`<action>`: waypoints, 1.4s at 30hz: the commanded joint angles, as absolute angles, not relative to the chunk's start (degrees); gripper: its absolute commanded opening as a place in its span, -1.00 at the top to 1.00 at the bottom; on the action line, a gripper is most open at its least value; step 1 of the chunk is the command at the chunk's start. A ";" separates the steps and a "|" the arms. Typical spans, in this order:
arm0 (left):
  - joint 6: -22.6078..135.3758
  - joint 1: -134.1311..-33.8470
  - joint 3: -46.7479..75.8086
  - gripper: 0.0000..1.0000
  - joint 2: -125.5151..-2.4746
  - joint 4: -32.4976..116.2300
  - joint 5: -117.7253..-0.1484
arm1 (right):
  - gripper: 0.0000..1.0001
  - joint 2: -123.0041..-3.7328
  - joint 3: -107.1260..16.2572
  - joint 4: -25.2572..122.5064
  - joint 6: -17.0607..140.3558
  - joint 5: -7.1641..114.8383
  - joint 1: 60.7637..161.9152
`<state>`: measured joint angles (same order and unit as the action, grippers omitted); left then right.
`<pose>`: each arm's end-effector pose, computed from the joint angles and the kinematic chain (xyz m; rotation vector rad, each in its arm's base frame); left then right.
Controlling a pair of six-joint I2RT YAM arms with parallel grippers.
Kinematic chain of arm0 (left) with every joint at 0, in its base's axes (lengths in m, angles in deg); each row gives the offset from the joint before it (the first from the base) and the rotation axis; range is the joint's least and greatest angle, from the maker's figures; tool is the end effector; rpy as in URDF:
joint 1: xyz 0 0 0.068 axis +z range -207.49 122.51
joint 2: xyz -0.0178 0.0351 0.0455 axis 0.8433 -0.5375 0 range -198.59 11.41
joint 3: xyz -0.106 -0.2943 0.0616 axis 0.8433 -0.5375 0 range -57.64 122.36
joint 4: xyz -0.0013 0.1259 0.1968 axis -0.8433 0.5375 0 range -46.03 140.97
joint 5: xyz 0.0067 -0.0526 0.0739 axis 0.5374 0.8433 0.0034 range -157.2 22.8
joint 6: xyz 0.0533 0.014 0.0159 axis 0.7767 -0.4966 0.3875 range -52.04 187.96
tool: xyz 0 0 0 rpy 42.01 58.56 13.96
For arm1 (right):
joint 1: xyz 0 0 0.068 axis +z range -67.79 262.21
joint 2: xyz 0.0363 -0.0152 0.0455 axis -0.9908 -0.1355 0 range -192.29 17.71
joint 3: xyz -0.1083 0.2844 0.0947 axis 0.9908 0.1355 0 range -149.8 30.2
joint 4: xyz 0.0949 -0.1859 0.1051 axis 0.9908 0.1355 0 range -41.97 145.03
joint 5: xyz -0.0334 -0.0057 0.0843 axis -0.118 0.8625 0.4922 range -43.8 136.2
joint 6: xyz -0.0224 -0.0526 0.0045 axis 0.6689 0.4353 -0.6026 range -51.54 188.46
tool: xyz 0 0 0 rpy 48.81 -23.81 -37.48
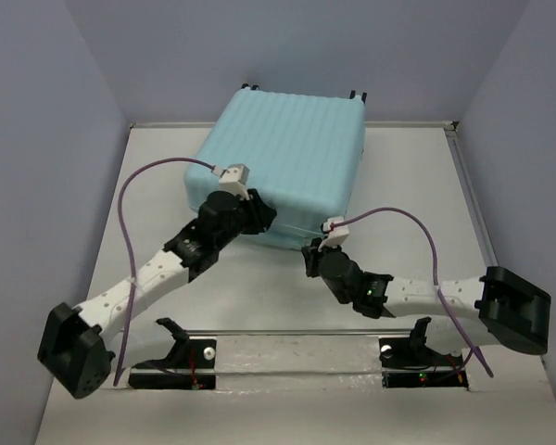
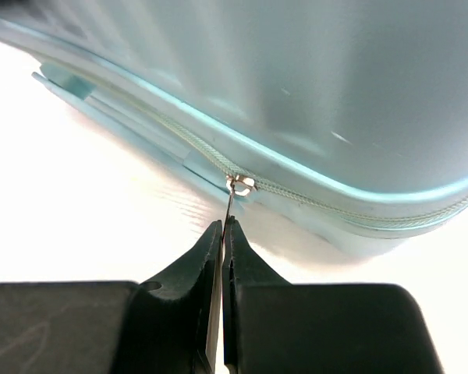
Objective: Pack the luggage
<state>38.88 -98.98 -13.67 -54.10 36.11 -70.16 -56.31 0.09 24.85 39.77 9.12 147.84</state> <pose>0.1695 -0.1471 0.3465 0.1660 1.8809 -0.8170 0.1173 0.1997 0.2691 -0.1785 1.8805 0.5123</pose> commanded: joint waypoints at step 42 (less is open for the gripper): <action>28.94 -57.14 11.44 0.16 -89.22 31.84 -51.47 | 0.86 -54.96 -18.91 49.79 44.12 40.11 94.52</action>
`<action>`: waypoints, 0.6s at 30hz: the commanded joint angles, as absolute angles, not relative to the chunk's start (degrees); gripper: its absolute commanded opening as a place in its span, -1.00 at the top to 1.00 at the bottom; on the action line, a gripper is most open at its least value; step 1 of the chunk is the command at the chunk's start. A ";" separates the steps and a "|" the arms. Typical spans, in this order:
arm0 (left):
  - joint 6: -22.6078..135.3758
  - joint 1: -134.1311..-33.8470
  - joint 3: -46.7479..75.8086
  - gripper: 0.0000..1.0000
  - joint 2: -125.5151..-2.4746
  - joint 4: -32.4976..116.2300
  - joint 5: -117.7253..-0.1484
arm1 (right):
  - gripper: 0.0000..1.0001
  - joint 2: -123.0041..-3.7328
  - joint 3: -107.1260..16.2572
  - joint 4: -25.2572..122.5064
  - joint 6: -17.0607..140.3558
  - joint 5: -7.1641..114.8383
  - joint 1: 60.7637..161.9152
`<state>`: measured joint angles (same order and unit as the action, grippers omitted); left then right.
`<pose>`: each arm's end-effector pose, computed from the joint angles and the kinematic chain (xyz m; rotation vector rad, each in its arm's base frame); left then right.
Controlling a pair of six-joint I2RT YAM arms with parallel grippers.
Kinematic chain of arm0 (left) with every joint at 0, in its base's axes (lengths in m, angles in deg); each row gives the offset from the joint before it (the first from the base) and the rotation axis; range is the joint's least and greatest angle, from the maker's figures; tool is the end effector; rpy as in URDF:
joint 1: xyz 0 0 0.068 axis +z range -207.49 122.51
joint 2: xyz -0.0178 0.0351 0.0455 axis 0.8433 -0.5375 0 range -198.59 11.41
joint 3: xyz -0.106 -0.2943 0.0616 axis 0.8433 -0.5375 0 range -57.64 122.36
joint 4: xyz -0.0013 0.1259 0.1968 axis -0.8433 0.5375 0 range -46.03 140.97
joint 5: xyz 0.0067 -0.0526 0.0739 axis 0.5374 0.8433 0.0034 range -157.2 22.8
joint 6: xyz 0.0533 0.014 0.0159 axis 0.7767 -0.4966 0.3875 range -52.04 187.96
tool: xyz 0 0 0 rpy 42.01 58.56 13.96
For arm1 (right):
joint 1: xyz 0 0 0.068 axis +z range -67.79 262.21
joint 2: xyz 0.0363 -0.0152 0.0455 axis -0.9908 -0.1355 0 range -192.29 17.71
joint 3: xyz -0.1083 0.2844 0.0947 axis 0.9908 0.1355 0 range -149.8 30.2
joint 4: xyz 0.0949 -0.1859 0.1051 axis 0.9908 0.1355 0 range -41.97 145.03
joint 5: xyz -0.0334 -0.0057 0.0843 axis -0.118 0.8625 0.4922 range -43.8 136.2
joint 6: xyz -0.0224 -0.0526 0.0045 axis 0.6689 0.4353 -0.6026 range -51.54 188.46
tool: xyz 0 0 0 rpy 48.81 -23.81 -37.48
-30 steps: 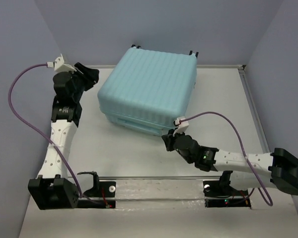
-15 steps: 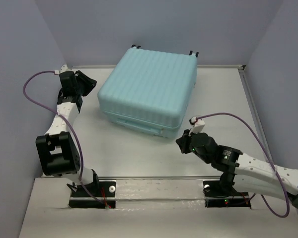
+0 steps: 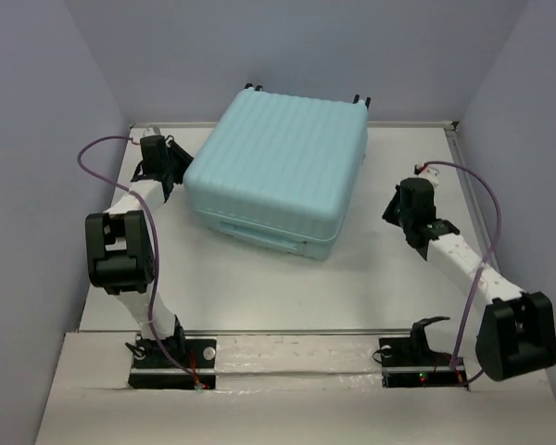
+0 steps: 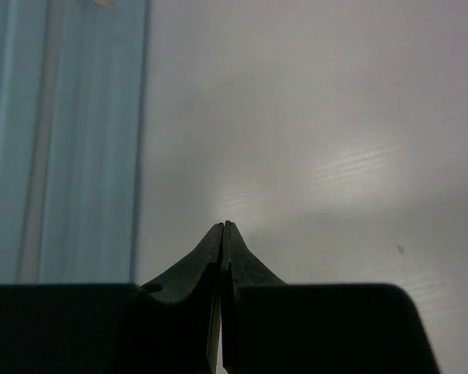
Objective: Pack the luggage
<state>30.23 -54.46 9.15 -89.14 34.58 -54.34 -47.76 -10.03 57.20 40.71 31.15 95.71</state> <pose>0.3926 0.0117 0.3030 -0.5692 1.9564 -0.6093 0.2011 0.0375 0.2952 0.4146 2.1108 0.1331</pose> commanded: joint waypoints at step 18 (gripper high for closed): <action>23.93 -75.40 -21.06 0.16 -60.96 17.69 -58.65 | 0.86 -77.12 -37.03 44.60 48.86 68.15 93.99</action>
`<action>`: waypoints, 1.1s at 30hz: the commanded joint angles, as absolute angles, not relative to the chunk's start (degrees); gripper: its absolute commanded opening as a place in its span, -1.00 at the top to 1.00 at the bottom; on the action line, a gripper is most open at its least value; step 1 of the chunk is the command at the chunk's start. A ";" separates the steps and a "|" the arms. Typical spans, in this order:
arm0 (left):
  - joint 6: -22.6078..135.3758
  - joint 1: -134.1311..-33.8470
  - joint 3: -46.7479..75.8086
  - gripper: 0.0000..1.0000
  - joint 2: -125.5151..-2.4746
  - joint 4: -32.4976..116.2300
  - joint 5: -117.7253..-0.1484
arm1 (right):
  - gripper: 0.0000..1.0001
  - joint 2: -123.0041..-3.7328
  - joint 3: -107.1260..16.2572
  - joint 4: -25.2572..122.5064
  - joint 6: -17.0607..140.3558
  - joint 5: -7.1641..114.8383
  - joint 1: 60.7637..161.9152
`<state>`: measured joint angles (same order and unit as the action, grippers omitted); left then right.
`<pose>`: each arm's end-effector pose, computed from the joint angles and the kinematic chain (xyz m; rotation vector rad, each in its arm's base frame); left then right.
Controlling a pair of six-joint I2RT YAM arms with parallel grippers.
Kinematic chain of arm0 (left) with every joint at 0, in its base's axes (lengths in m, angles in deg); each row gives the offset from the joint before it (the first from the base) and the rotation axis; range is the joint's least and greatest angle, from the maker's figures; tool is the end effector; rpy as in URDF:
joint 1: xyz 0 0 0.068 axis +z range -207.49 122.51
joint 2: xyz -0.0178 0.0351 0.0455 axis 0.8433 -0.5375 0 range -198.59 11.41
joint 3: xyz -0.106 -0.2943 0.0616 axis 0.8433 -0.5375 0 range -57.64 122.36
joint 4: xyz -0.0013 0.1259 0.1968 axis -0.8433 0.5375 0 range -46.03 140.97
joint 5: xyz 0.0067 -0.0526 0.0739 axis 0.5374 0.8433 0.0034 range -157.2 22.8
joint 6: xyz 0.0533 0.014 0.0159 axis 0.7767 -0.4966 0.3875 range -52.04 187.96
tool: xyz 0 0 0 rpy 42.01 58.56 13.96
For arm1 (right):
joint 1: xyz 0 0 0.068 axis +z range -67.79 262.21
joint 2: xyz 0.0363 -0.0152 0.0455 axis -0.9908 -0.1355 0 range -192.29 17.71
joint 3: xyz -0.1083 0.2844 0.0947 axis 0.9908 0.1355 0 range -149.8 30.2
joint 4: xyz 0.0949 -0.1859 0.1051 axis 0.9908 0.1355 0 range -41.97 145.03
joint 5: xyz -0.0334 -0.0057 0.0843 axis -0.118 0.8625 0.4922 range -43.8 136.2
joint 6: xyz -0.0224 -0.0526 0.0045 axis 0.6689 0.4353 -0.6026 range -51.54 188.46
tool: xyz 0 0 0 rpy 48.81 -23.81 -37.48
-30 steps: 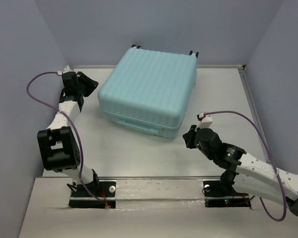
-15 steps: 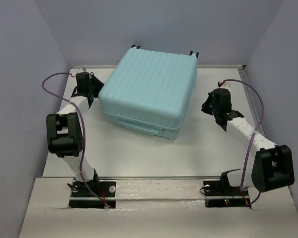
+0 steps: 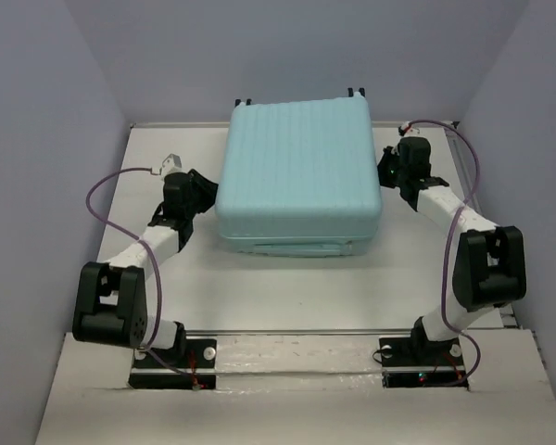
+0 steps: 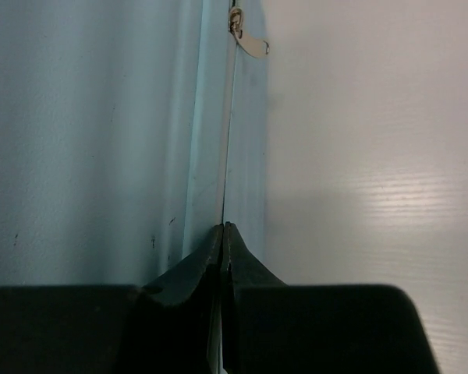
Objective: Pack the luggage
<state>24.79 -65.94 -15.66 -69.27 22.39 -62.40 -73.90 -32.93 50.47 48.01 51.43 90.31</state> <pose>0.2808 -0.0452 0.2993 -0.5181 1.8574 -0.6922 0.3406 0.0523 0.3160 0.1747 2.1257 0.3923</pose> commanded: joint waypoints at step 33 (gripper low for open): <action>29.39 -65.14 -11.11 -0.83 -43.54 31.15 -66.58 | -0.64 -54.12 -28.54 49.72 47.02 56.57 89.33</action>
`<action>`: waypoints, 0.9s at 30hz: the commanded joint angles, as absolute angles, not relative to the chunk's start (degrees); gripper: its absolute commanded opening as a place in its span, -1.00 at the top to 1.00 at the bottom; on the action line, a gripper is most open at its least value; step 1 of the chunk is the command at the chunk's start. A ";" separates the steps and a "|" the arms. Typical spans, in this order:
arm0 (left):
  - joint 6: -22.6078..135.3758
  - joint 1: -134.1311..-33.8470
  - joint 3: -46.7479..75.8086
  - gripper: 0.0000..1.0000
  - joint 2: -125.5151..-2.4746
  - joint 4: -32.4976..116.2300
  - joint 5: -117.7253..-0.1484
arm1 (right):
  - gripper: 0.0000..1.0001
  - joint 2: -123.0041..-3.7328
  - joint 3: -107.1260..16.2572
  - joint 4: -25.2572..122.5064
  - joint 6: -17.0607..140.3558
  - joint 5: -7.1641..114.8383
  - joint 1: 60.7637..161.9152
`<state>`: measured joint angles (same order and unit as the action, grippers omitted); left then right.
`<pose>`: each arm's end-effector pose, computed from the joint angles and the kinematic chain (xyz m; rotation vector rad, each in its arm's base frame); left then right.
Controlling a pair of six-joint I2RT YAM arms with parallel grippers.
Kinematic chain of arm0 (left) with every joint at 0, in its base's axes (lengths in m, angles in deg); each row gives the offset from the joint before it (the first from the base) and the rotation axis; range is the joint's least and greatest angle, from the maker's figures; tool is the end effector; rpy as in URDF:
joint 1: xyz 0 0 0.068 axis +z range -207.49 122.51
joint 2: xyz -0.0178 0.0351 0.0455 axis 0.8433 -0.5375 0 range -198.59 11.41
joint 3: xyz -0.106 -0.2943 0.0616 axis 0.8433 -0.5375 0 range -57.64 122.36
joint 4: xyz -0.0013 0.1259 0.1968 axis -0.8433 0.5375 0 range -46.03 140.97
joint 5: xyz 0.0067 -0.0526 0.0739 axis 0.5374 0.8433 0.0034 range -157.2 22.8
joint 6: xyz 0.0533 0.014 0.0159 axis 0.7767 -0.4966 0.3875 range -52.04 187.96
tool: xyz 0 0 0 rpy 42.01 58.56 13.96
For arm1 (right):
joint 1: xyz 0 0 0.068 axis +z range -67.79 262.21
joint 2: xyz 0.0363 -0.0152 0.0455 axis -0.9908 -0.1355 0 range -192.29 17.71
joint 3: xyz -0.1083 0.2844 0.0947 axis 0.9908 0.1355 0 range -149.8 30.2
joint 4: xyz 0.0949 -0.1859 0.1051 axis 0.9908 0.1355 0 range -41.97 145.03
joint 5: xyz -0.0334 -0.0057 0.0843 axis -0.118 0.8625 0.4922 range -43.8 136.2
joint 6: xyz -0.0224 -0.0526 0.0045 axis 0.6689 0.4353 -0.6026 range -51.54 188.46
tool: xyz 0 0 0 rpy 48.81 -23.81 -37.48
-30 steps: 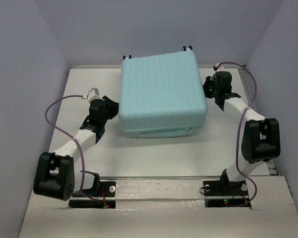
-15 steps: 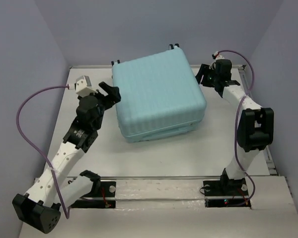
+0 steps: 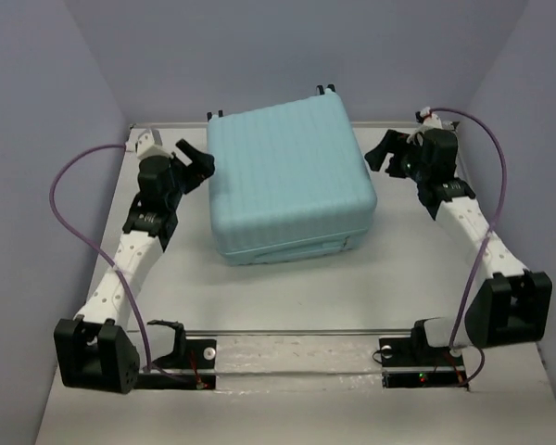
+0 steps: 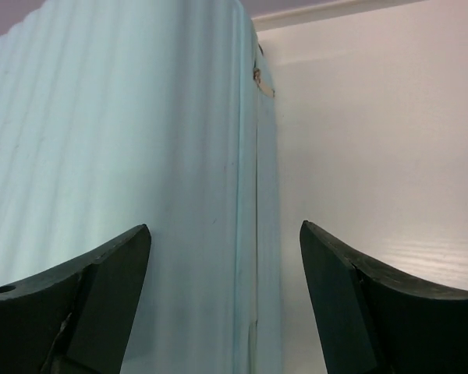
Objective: Pack the luggage
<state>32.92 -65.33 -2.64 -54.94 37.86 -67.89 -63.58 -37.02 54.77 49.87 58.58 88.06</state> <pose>0.2299 -0.0312 0.4047 -0.4069 1.6427 -0.5549 0.2998 0.0395 0.3867 0.0716 1.9555 0.4917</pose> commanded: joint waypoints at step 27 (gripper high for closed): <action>20.15 -62.32 -39.71 -0.14 -37.37 21.30 -58.41 | 0.03 -31.76 8.31 32.22 48.51 52.88 112.36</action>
